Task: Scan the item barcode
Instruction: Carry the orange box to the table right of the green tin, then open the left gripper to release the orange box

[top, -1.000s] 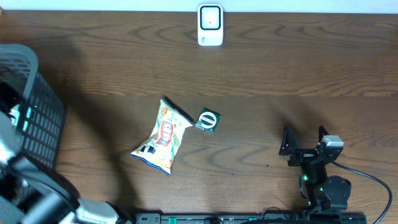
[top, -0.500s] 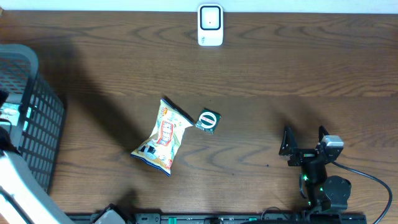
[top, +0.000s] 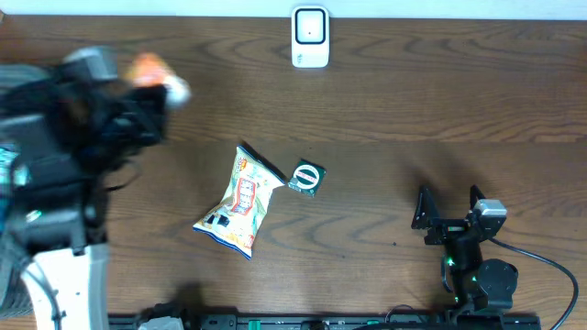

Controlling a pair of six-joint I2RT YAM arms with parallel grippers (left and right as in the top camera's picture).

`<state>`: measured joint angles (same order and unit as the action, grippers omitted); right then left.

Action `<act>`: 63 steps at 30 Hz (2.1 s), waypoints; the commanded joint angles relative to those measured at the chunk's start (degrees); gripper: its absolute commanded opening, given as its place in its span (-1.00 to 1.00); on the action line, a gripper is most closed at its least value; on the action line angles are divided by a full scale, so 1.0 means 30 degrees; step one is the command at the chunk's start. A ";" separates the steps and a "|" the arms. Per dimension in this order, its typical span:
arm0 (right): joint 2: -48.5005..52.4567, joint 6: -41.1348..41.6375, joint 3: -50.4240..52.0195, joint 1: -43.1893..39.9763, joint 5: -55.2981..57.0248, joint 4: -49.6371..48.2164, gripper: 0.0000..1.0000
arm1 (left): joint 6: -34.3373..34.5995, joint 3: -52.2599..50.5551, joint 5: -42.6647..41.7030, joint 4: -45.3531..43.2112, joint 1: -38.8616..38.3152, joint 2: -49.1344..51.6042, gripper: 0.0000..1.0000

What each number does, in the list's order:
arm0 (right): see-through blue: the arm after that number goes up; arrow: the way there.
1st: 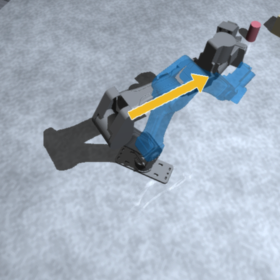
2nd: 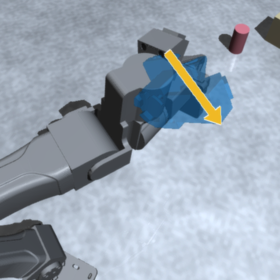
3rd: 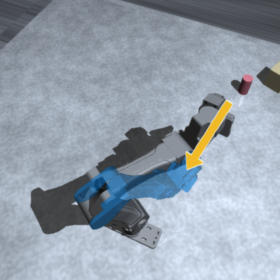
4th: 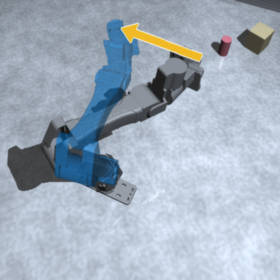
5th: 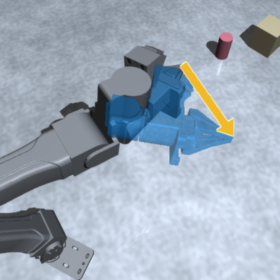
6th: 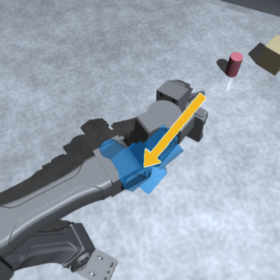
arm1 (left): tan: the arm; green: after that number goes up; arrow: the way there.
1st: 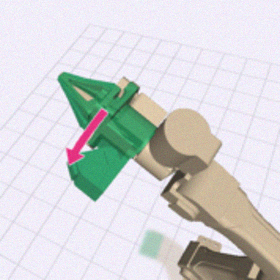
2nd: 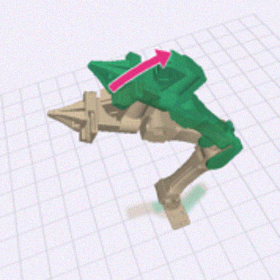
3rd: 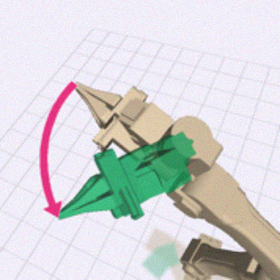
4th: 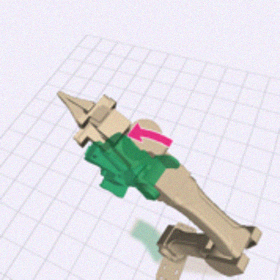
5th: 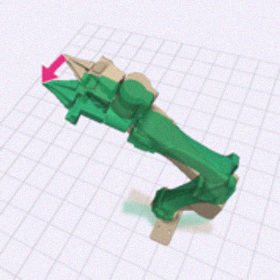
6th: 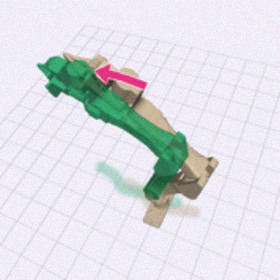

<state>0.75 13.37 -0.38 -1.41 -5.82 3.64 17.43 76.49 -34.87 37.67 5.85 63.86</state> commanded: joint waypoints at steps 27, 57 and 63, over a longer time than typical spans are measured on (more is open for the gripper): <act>-0.0036 -0.0051 0.0022 0.0109 -0.0109 0.0073 0.98 | -0.5938 0.0073 -0.0670 -0.1333 -1.3274 1.6611 -0.85; -0.0036 -0.0051 0.0022 0.0109 -0.0109 0.0073 0.98 | -0.5581 0.1217 0.1202 -0.1078 -1.3704 1.4302 0.96; -0.0036 -0.0051 0.0022 0.0109 -0.0109 0.0073 0.98 | -0.5581 0.2215 0.8626 -0.1173 -1.3617 1.0236 0.96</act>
<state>0.75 13.37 -0.38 -1.41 -5.80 3.66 0.19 79.72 -24.05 34.44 -35.51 101.75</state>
